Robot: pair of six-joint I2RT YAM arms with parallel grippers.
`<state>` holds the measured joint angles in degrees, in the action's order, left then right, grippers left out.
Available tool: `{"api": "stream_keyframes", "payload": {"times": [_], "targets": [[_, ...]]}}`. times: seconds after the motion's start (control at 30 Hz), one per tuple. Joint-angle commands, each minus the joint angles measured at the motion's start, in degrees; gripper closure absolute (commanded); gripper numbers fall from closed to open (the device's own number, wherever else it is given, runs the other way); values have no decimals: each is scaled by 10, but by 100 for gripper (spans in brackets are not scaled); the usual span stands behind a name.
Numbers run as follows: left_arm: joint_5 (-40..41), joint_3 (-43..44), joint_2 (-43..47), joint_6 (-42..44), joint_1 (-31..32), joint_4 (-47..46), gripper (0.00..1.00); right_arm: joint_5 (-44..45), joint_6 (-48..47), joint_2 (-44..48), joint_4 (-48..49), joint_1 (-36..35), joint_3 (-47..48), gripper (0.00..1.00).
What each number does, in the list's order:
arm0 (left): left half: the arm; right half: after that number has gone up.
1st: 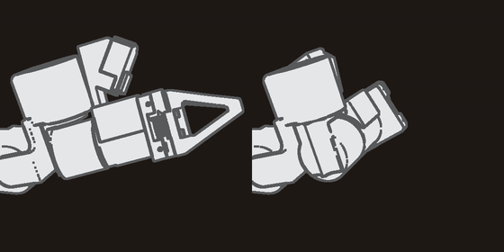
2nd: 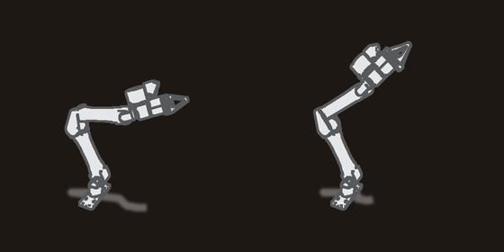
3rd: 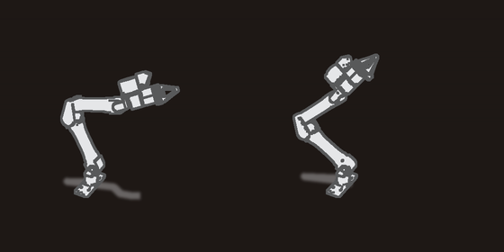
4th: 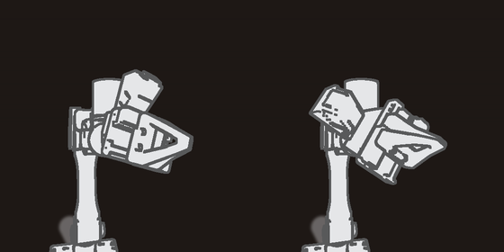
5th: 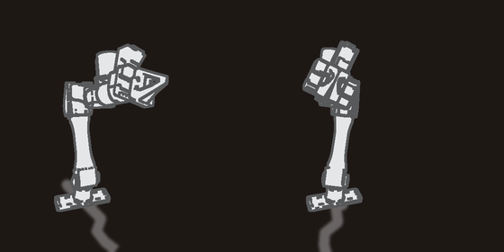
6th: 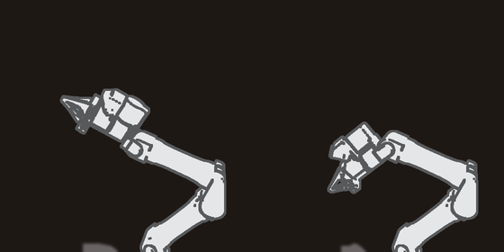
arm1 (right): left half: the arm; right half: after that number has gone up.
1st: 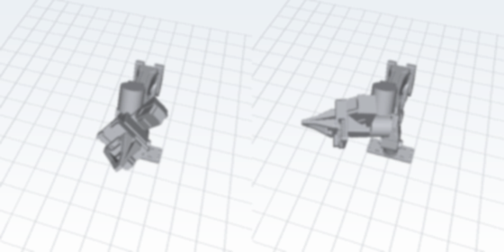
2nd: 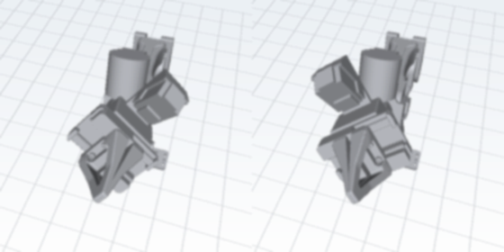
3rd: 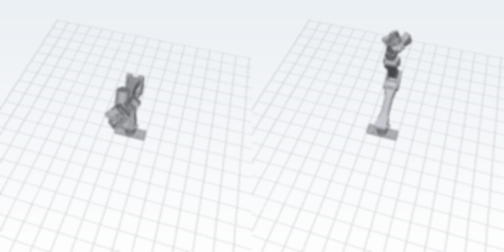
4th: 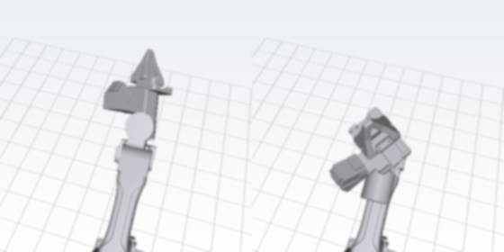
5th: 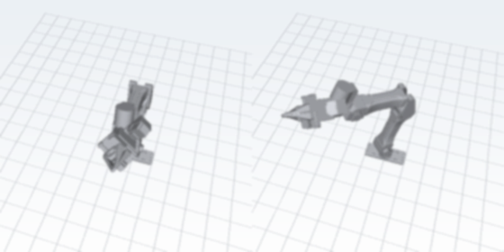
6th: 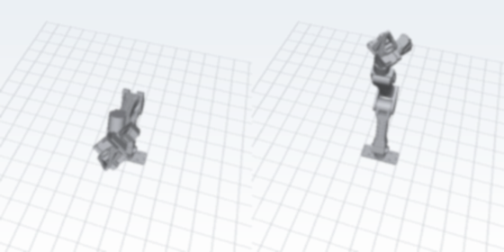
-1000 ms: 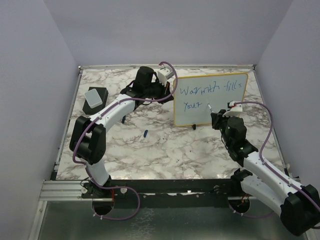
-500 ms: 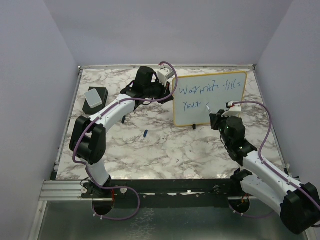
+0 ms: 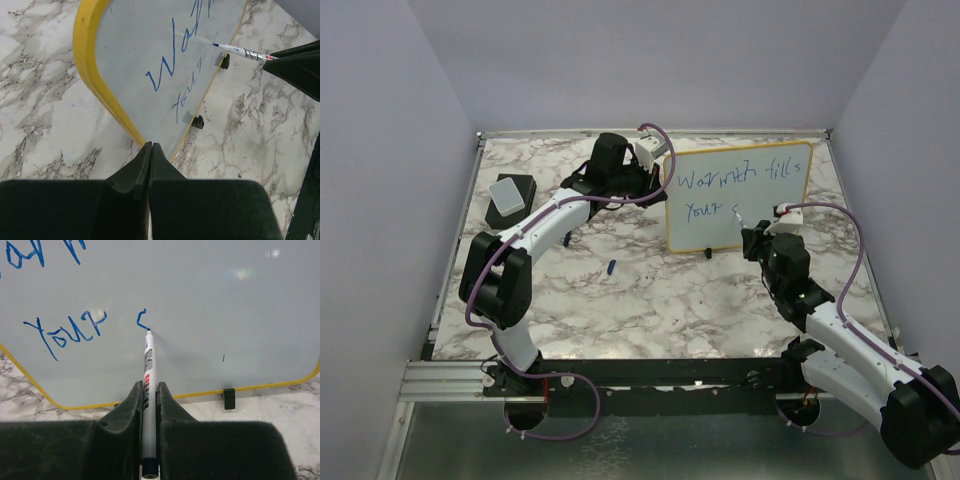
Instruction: Write a sentence on the whiteboard
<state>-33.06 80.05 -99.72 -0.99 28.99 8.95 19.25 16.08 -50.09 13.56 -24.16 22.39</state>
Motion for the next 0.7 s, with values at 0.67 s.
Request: {"api": "stream_keyframes", "payload": {"times": [0.67], "targets": [[-14,10,17,6,2,-3,100,19,-36,-29,34,3,64,99]]}}
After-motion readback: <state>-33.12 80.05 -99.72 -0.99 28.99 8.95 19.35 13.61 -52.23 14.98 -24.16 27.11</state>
